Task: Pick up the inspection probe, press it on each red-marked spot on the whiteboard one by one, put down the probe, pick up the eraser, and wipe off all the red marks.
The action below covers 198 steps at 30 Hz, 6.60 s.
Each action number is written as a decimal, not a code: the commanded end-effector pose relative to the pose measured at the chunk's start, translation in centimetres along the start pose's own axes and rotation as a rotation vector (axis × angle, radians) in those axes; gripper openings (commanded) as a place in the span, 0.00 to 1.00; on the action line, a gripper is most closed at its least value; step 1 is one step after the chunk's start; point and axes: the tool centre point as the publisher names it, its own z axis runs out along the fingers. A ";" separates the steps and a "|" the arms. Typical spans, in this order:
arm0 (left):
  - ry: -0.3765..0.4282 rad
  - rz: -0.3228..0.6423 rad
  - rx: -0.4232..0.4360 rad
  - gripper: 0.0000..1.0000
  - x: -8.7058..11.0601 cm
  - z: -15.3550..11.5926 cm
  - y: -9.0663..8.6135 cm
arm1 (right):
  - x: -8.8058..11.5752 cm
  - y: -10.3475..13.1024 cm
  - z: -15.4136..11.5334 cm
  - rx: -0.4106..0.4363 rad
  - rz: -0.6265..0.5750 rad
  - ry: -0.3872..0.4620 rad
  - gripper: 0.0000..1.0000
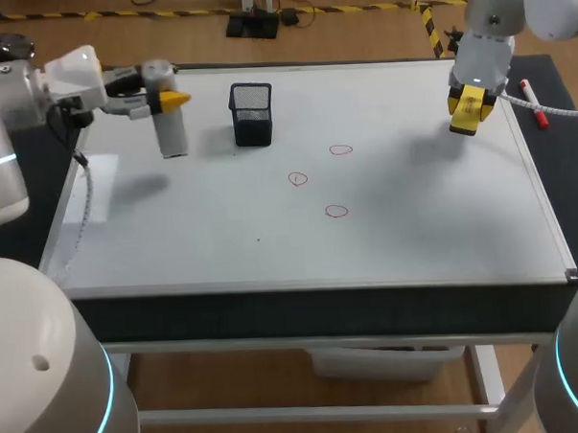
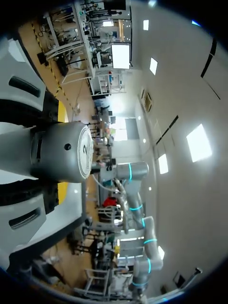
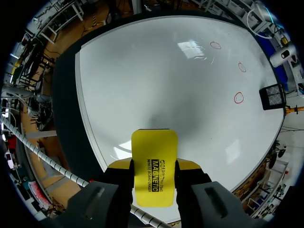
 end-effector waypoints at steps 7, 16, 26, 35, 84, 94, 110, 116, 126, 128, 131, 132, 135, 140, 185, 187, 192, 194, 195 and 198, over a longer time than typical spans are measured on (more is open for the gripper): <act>0.076 -0.001 0.010 0.00 4.4 4.5 0.8 | 0.1 0.0 -0.1 0.002 -0.002 0.002 0.00; 0.152 -0.008 0.053 0.00 6.2 8.5 0.3 | 0.1 0.0 -0.1 0.002 -0.002 0.002 0.00; 0.207 -0.028 0.099 0.00 7.2 11.8 0.4 | 0.1 0.0 -0.1 0.002 -0.002 0.002 0.00; 0.284 -0.062 0.143 0.00 7.8 15.0 1.4 | 0.1 0.0 -0.1 0.002 -0.002 0.002 0.00; 0.344 -0.129 0.163 0.00 7.9 18.5 4.5 | 0.1 0.0 -0.1 0.002 -0.002 0.002 0.00; 0.345 -0.128 0.154 0.00 7.9 18.5 4.5 | 0.1 0.0 -0.1 0.002 -0.002 0.002 0.00; 0.320 -0.115 0.120 0.00 7.7 17.6 1.8 | 0.1 0.0 -0.1 0.002 -0.002 0.002 0.00; 0.281 -0.087 0.113 0.00 6.7 15.3 0.5 | 0.1 0.0 -0.1 0.002 -0.002 0.002 0.00; 0.197 -0.014 0.074 0.00 5.6 10.3 -2.4 | 0.1 0.0 -0.1 0.002 -0.002 0.002 0.00; 0.182 -0.006 0.054 0.00 5.6 9.1 -2.7 | 0.1 0.0 -0.1 0.002 -0.002 0.002 0.00; 0.163 -0.011 0.057 0.00 5.6 7.3 -2.9 | 0.1 0.0 -0.1 0.002 -0.002 0.002 0.00; 0.154 -0.011 0.047 0.00 5.5 6.8 -3.0 | 0.1 0.0 -0.1 0.002 -0.002 0.002 0.00; 0.126 -0.008 0.041 0.00 5.4 4.9 -3.3 | 0.1 0.0 -0.1 0.002 -0.002 0.002 0.00; 0.103 0.002 0.038 0.00 5.5 2.2 -3.6 | 0.1 0.0 -0.1 0.002 -0.002 0.002 0.00; 0.057 -0.002 0.029 0.00 4.8 -2.0 -3.2 | -5.7 4.7 0.0 0.024 -0.177 0.024 0.00; 0.057 -0.002 0.029 0.00 4.8 -2.0 -3.2 | -6.6 6.1 -0.3 0.023 -0.207 0.013 0.00; 0.057 -0.002 0.029 0.00 4.8 -2.0 -3.2 | -9.0 9.5 -0.7 0.033 -0.266 -0.008 0.00; 0.057 -0.002 0.029 0.00 4.8 -2.0 -3.2 | -9.9 10.8 -0.5 0.027 -0.280 0.004 0.00; 0.057 -0.002 0.029 0.00 4.8 -2.0 -3.2 | -10.4 11.5 -0.4 0.028 -0.296 0.004 0.00; 0.057 -0.002 0.029 0.00 4.8 -2.0 -3.2 | -11.7 13.3 0.0 0.022 -0.322 0.008 0.00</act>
